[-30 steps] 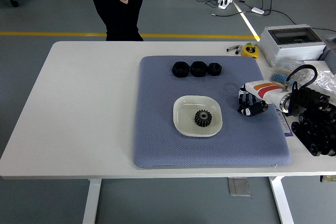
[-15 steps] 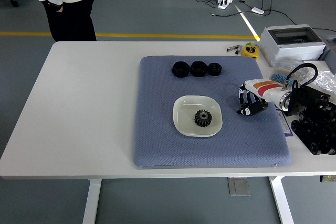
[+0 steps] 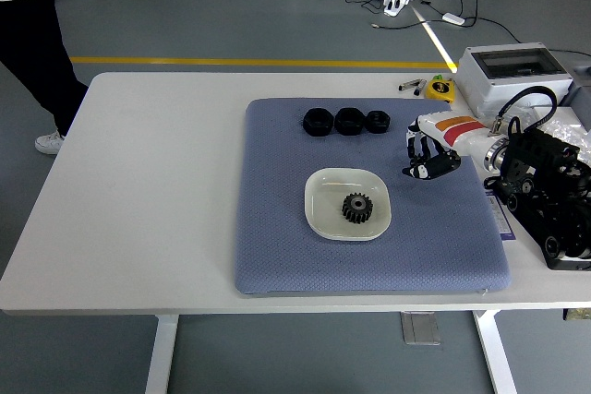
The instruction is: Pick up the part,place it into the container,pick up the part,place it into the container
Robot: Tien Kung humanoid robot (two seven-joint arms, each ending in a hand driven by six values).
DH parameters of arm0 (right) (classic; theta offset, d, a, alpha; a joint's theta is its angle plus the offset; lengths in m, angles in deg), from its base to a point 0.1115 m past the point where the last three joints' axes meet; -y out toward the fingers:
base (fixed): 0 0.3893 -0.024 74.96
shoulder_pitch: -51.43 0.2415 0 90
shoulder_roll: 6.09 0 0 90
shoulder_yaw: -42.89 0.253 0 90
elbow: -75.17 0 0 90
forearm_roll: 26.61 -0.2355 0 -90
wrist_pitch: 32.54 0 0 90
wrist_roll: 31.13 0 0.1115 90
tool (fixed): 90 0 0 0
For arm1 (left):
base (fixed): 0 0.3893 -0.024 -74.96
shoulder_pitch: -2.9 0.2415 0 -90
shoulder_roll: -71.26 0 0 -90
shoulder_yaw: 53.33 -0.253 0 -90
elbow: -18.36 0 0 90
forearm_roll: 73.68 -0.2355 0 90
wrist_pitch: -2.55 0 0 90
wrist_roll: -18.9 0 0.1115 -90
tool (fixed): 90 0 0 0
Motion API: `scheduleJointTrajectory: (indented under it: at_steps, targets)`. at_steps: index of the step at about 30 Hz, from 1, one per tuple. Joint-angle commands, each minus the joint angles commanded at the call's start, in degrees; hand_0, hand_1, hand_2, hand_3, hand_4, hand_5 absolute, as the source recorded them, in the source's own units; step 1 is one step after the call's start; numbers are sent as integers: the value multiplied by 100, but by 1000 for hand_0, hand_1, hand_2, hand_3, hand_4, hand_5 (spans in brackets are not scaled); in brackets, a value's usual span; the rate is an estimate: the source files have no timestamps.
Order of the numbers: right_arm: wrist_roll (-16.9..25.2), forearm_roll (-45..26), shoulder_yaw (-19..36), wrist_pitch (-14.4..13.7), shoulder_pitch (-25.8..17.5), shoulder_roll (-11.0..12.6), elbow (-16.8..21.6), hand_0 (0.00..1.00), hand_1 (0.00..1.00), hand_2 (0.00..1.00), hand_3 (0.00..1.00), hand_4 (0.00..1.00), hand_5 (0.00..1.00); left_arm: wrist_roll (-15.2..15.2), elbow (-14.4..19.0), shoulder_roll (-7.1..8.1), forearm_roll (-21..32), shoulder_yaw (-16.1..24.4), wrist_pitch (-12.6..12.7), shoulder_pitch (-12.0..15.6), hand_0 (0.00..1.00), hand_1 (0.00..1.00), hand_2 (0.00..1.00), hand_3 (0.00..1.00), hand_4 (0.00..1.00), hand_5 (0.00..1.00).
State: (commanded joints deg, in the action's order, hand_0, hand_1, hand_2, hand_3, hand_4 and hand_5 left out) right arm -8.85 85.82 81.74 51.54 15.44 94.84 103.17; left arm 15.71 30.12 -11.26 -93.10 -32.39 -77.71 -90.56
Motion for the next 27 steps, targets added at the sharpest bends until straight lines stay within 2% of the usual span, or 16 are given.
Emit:
scheduleJointTrajectory:
  at_steps: [7, 11, 19, 25, 26, 27]
  targets:
    - [-28, 12, 32, -9, 23, 0, 579, 2, 134, 247, 357, 817, 183, -13, -1, 13, -65, 36, 1, 10, 839, 874, 884, 793, 824, 683]
    - [-76, -83, -179, 87, 45, -57, 906, 2, 137, 249, 356, 820, 181, -24, -4, 16, -111, 63, 0, 20, 838, 873, 882, 793, 823, 682]
    - [-72, -250, -809, 315, 133, -91, 1142, 3, 144, 254, 363, 829, 172, -18, -9, 22, -121, 71, 13, 17, 839, 872, 882, 792, 822, 681]
    - [-61, -241, -976, 749, 160, -84, 1255, 5, 153, 268, 372, 823, 192, -16, -10, 23, -118, 71, 20, 1, 836, 871, 881, 792, 822, 681]
    - [-62, -215, -988, 794, 163, -90, 1250, 38, 198, 334, 417, 786, 280, -17, -9, 22, -117, 68, 20, -1, 836, 871, 881, 792, 822, 683]
    - [-59, -198, -991, 814, 164, -94, 1241, 38, 198, 334, 417, 786, 280, -16, -9, 23, -113, 64, 19, -3, 836, 871, 881, 792, 822, 683]
